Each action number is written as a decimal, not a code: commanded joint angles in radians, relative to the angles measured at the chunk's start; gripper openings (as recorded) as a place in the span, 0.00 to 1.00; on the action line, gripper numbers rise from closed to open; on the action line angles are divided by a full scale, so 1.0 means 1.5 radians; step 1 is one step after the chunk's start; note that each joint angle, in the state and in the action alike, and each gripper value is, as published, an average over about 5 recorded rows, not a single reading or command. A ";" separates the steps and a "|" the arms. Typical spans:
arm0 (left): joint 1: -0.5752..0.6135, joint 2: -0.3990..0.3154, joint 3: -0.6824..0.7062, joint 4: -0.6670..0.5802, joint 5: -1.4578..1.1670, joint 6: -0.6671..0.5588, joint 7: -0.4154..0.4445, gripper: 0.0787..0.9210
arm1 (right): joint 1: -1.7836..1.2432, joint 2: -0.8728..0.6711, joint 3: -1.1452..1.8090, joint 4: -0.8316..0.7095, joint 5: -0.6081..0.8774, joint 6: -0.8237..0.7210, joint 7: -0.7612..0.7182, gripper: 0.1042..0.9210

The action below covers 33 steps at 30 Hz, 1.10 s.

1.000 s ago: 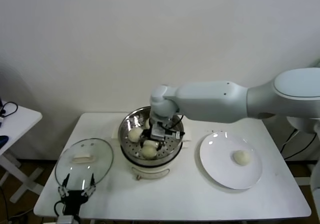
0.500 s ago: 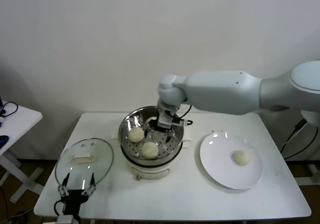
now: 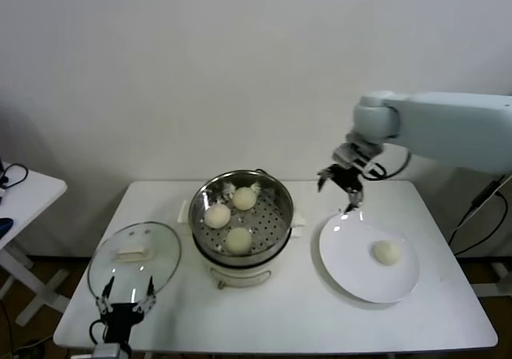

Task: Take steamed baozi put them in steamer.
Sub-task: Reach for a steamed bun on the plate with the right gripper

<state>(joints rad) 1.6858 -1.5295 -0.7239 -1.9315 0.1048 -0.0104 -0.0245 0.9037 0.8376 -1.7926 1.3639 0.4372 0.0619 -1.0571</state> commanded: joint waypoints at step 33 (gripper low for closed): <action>0.008 -0.004 -0.001 0.011 0.007 -0.002 -0.003 0.88 | -0.391 -0.124 0.250 -0.132 -0.194 -0.154 0.064 0.88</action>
<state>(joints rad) 1.6978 -1.5348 -0.7259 -1.9164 0.1140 -0.0133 -0.0290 0.3936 0.6575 -1.4764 1.1869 0.1712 -0.1565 -0.9709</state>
